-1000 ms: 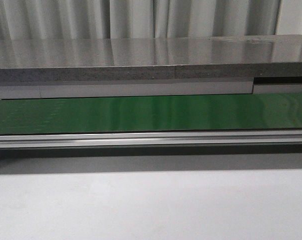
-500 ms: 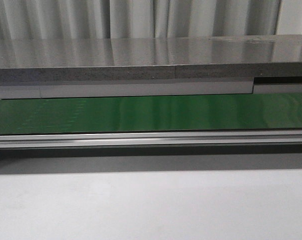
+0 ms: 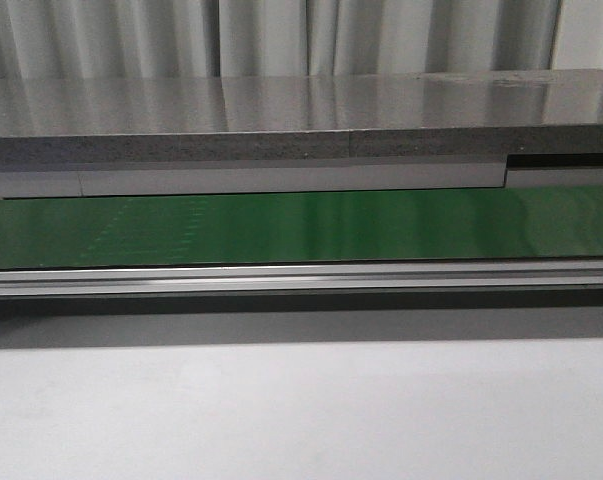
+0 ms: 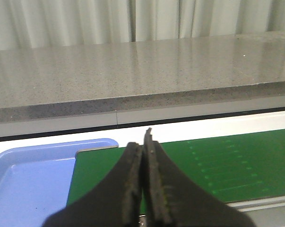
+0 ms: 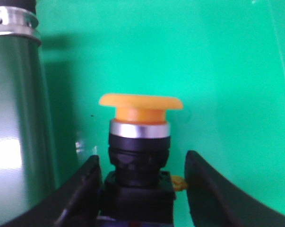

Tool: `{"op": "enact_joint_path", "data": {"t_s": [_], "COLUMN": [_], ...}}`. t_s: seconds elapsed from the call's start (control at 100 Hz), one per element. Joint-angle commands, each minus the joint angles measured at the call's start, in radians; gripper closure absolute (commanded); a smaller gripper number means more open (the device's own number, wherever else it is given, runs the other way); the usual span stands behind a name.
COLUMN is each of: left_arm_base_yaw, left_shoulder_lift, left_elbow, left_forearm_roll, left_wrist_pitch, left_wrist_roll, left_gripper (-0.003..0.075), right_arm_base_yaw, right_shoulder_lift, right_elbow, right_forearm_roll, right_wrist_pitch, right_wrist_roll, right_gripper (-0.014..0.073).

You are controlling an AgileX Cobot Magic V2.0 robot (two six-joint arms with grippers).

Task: Move button from left to right
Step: 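Lower the push-button into the green tray and open the right gripper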

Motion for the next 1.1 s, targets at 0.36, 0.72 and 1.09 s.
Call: {"op": "enact_joint_path", "data": {"t_s": [0.36,0.72,1.09], "left_arm_base_yaw": [-0.007,-0.007,-0.007], "left_shoulder_lift": [0.007,0.007,0.007], "left_elbow": [-0.028,-0.028,-0.028], "left_forearm_roll": [-0.010,-0.010,-0.010], "left_wrist_pitch": [-0.082,-0.082,-0.082], "left_wrist_roll": [0.000,0.000,0.000], "left_gripper": [0.0740,0.0740,0.0740], "right_arm_base_yaw": [-0.006,-0.006,-0.006], "right_shoulder_lift": [-0.019,-0.013,-0.031], "right_elbow": [-0.028,-0.028,-0.052], "right_forearm_roll": [-0.010,-0.010,-0.018], "right_wrist_pitch": [-0.048,-0.060,-0.050], "right_wrist_roll": [-0.012,-0.012,-0.012], "right_gripper": [0.0324,0.0061,0.0026]}}
